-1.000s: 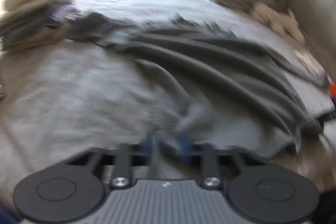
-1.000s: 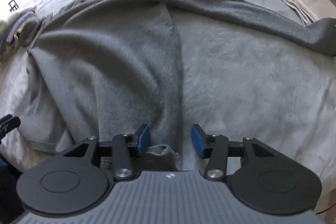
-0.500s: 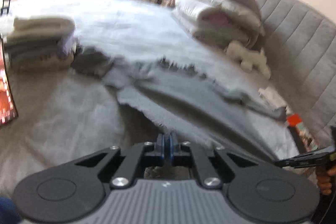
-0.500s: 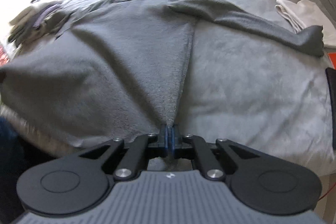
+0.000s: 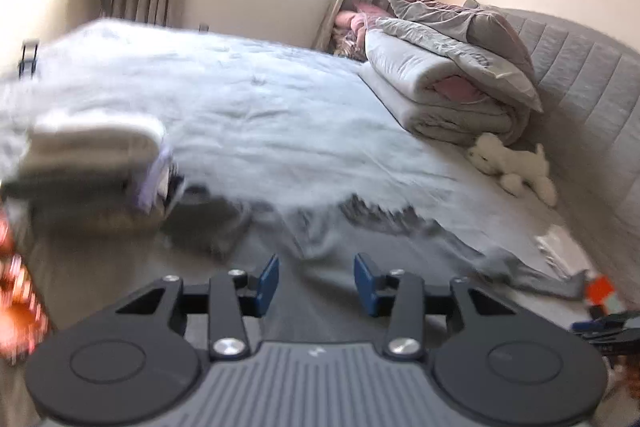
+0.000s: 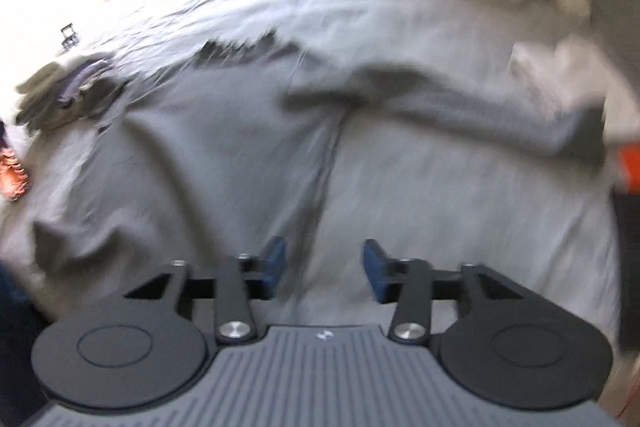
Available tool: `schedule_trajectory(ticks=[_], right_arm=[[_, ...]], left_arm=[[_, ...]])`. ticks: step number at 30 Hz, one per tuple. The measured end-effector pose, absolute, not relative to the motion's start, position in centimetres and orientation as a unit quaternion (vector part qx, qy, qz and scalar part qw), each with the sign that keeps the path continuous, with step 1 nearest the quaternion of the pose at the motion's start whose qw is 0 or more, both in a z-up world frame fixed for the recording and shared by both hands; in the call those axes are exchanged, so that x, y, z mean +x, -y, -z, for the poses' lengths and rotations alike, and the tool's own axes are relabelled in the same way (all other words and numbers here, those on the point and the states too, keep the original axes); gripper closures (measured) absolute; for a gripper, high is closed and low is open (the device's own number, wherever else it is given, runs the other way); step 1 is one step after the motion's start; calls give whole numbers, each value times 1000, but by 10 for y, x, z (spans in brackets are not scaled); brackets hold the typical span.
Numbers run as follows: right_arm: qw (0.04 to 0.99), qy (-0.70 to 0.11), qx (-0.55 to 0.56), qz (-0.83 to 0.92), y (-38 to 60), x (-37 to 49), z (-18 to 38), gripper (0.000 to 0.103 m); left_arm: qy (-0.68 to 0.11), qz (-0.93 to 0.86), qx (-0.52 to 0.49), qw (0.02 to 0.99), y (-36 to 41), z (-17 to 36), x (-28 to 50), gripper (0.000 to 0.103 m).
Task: Fold clothes
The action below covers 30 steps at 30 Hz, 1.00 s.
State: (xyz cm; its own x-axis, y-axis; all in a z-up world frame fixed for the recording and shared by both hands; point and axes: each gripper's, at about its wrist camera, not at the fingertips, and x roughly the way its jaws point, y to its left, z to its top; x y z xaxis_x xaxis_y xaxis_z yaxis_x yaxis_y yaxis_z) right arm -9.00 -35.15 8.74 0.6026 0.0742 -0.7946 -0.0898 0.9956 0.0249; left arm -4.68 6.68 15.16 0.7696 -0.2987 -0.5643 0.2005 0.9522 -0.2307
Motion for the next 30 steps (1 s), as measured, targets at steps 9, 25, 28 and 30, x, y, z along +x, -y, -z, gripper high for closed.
schedule_trajectory(ticks=[9,25,28,30], right_arm=[[903,-421,-85,-8,357,-16,-77,53],[918,-394,-41,4,340,50,-53,53],[908,-417,-39,10,336,58,-37,54],[905,-422,-50,5,331,60,-29,78]], left_arm=[[-335,129,-69,931,-36,-107,29,61],[-322,124,65,936,-18,-52,93,42],[-320,122,105,934,-5,-38,92,47],[-329,125,126,927,3,-28,94,96]])
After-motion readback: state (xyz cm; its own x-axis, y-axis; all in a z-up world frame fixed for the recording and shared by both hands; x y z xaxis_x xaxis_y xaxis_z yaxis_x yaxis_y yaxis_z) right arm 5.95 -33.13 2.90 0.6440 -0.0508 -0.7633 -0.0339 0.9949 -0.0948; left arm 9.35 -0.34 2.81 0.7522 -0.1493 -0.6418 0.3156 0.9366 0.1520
